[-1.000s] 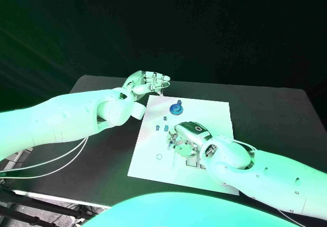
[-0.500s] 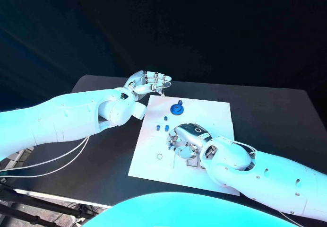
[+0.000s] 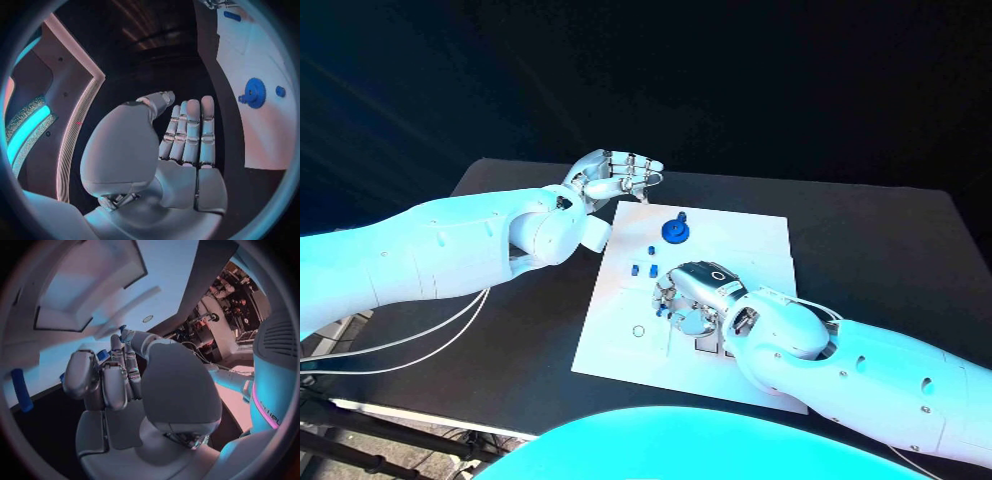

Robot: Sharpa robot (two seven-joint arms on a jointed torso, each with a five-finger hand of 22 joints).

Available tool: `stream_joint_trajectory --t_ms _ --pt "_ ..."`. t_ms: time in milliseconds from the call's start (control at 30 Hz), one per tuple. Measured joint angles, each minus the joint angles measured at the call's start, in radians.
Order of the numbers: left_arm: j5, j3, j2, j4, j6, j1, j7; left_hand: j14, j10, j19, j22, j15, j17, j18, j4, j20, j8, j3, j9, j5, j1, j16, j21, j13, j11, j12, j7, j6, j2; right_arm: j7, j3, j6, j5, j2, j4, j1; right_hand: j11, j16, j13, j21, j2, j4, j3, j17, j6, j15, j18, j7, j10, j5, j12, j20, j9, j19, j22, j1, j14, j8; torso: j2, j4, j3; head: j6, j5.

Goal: Assemble the parts on the task board

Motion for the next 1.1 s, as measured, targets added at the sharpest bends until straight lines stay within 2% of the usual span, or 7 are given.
stream_joint_trajectory --t_ms 533,667,733,833,933,1033,1100 --pt "0.000 0.000 0.000 0.000 0.000 0.000 -0.003 0.000 0.000 0.000 0.000 0.000 0.000 0.000 0.000 0.000 0.000 0.000 0.000 0.000 0.000 0.000 0.000 0.000 0.000 0.000 0.000 0.000 0.000 -0.004 -0.005 0.024 -0.032 0.016 -0.006 -0.004 -0.002 0.000 0.005 -0.018 0.001 -0.010 -0.011 -0.005 -0.009 0.000 0.000 0.002 0.002 0.009 -0.019 0.004 0.006 -0.004 0.001 -0.031 0.000 -0.007 0.001 -0.0006 0.0001 0.000 0.001" --pt "0.000 0.000 0.000 0.000 0.000 0.000 -0.003 0.000 0.000 0.000 0.000 0.000 0.000 0.000 0.000 0.000 0.000 0.000 0.000 0.000 0.000 0.000 0.000 0.000 0.000 0.000 0.000 0.000 0.000 -0.004 -0.005 0.026 -0.034 0.014 -0.006 -0.004 -0.019 0.000 0.005 -0.038 -0.007 -0.012 -0.018 -0.009 -0.032 0.001 0.000 0.016 0.017 0.015 -0.044 0.011 0.007 -0.011 0.001 -0.046 0.001 -0.027 0.000 -0.0012 -0.0006 0.000 0.001" --pt "0.000 0.000 0.000 0.000 0.000 0.000 -0.004 0.000 0.000 0.000 0.000 0.000 0.000 0.000 0.000 0.000 0.000 0.000 0.000 0.000 0.000 0.000 0.000 0.000 0.000 0.000 0.000 0.000 0.000 -0.005 -0.006 0.026 -0.035 0.013 -0.006 -0.004 -0.028 -0.004 0.001 -0.050 -0.008 -0.012 -0.018 -0.012 -0.050 0.013 0.000 0.025 0.013 0.018 -0.062 0.018 0.001 -0.018 0.001 -0.053 0.002 -0.041 0.000 -0.0012 -0.0005 0.000 0.001" --pt "0.000 0.000 -0.001 0.000 0.000 0.000 -0.004 0.000 0.000 0.000 0.000 0.000 0.000 0.000 0.000 0.000 0.000 0.000 0.000 0.000 0.000 0.000 0.000 0.000 0.000 0.000 0.000 0.000 0.000 -0.005 -0.007 0.019 -0.035 0.009 -0.004 -0.005 -0.016 -0.004 -0.001 -0.066 -0.021 -0.012 -0.018 -0.013 -0.067 0.021 0.000 0.035 -0.024 0.019 -0.080 0.025 -0.004 -0.026 0.001 -0.067 0.001 -0.052 -0.001 -0.0014 -0.0005 0.000 0.000" --pt "0.000 0.000 -0.001 0.000 0.000 0.000 -0.005 0.000 -0.007 0.000 -0.001 0.000 -0.001 0.000 0.000 0.000 0.000 0.000 0.000 0.000 0.000 0.000 0.000 0.000 0.000 0.000 0.000 0.000 0.000 -0.005 -0.010 0.008 -0.035 0.000 0.002 -0.007 -0.002 -0.039 -0.037 -0.163 -0.038 -0.014 -0.028 -0.067 -0.114 0.038 0.000 0.047 -0.117 0.019 -0.123 0.042 -0.011 -0.067 0.001 -0.082 0.002 -0.079 -0.001 -0.0014 -0.0005 0.000 -0.002" --pt "0.000 0.000 -0.002 0.000 0.000 0.000 -0.006 0.000 -0.009 0.000 -0.001 0.000 -0.002 0.000 0.000 0.000 0.000 0.000 0.000 0.000 0.000 0.000 0.000 0.000 0.002 0.000 0.000 0.000 0.000 -0.009 -0.011 -0.006 -0.034 -0.014 0.012 -0.009 0.009 -0.070 -0.036 -0.223 -0.048 -0.015 -0.043 -0.119 -0.133 0.050 0.000 0.048 -0.154 0.019 -0.112 0.050 -0.013 -0.093 0.000 -0.076 -0.011 -0.092 -0.001 -0.0012 -0.0006 0.000 -0.003" --pt "0.000 0.000 -0.002 -0.001 0.000 0.000 -0.007 0.000 -0.009 0.000 -0.001 0.000 -0.001 0.000 0.000 0.000 0.000 0.000 0.000 0.000 0.000 0.000 0.000 0.000 0.002 0.000 0.000 0.000 0.000 -0.012 -0.011 -0.018 -0.034 -0.029 0.025 -0.010 0.013 -0.081 -0.036 -0.246 -0.050 -0.016 -0.053 -0.139 -0.137 0.048 0.016 0.044 -0.174 0.019 -0.107 0.057 -0.014 -0.100 0.000 -0.074 -0.020 -0.095 -0.001 -0.0012 -0.0005 0.000 -0.005"
